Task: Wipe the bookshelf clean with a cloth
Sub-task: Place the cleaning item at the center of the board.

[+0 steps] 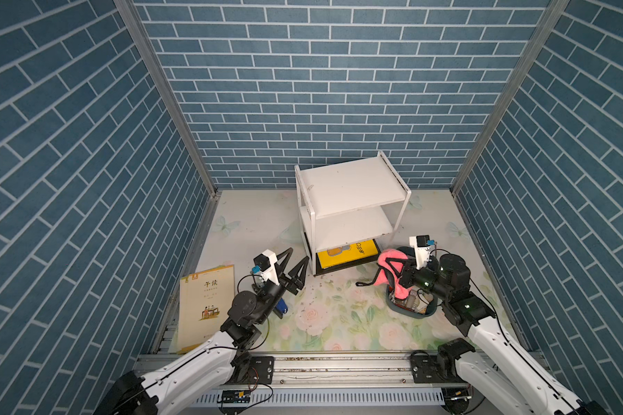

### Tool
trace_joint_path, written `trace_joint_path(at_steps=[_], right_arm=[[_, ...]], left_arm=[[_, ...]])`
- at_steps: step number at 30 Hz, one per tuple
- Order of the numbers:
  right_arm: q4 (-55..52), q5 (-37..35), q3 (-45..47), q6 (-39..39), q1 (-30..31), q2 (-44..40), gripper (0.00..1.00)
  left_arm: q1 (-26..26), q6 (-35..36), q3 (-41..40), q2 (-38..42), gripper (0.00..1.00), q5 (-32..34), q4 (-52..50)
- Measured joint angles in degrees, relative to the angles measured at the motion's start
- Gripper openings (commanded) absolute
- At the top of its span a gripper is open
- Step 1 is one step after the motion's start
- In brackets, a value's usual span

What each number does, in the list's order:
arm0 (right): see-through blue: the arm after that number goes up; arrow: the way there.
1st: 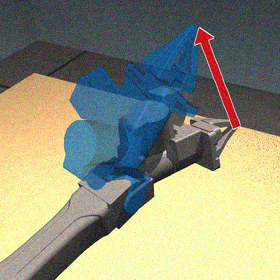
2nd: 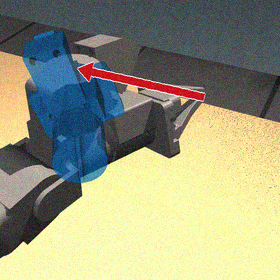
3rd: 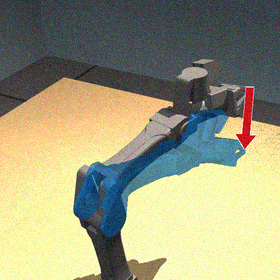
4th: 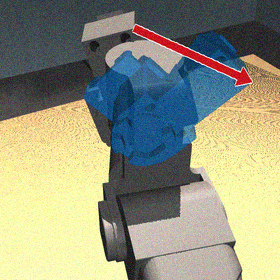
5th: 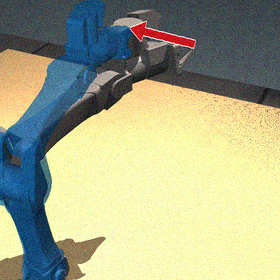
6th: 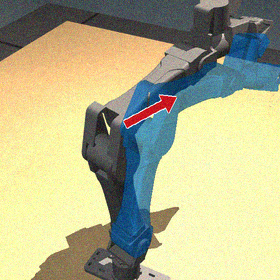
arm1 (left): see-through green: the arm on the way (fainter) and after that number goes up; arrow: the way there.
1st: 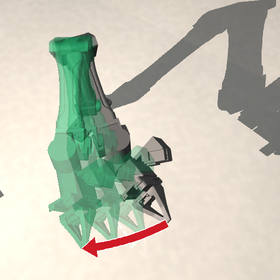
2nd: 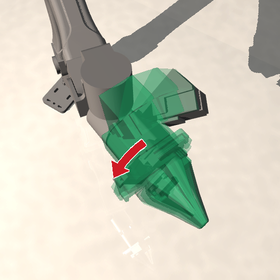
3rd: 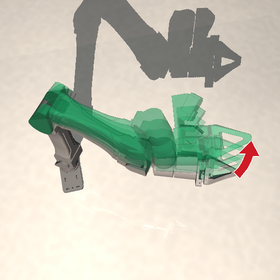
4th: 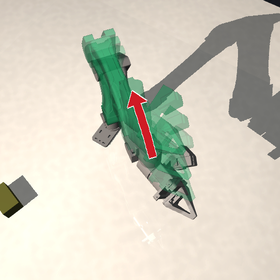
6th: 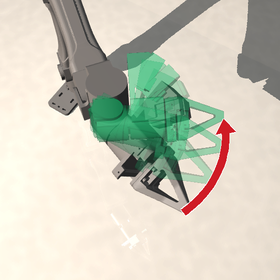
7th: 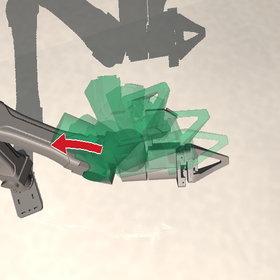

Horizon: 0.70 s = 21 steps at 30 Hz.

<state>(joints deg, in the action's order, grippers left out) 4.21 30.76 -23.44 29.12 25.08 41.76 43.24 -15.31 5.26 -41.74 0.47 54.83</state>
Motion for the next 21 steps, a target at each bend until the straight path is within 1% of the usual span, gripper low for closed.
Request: trace_joint_path(at_steps=[3, 6, 8, 10, 13, 15, 19, 20, 21], right_arm=[[0.92, 3.3, 1.01, -0.13, 5.2, 2.47, 0.0], [2.03, 4.81, 0.39, -1.11, 9.7, 7.34, 0.0], [2.45, 5.49, -0.55, -1.68, 11.56, 11.32, 0.0], [2.99, 5.57, -1.75, -2.45, 13.42, 15.23, 0.0], [5.44, 4.37, -3.56, -3.17, 17.66, 20.92, 0.0], [8.04, 3.3, -4.98, -4.07, 20.92, 24.94, 0.0], [12.44, 2.47, -8.94, -7.52, 25.18, 33.51, 0.11], [13.16, 2.21, -9.92, -8.72, 25.62, 35.63, 0.15], [13.49, 1.73, -10.64, -9.9, 25.68, 37.33, 0.19]], left_arm=[[7.76, 5.4, -2.29, -1.84, 0.69, -2.03, 1.38], [15.34, 13.66, -2.51, -6.73, 0.7, -3.41, 3.52], [19.43, 19.21, -2.19, -10.29, 0.7, -3.52, 4.28], [21.97, 23.52, -1.03, -13.66, 0.71, -3.43, 4.5], [22.97, 26.91, 0.13, -15.58, 0.72, -1.88, 5.4], [23.02, 27.56, 0.31, -14.58, 0.77, -0.11, 5.66], [23.06, 26.32, 1.81, -9.6, 0.78, 4.28, 1.18], [23.06, 25.9, 2.4, -8.24, 0.78, 5.2, -0.44], [23.06, 25.29, 2.99, -6.88, 0.8, 6.19, -2.27]])
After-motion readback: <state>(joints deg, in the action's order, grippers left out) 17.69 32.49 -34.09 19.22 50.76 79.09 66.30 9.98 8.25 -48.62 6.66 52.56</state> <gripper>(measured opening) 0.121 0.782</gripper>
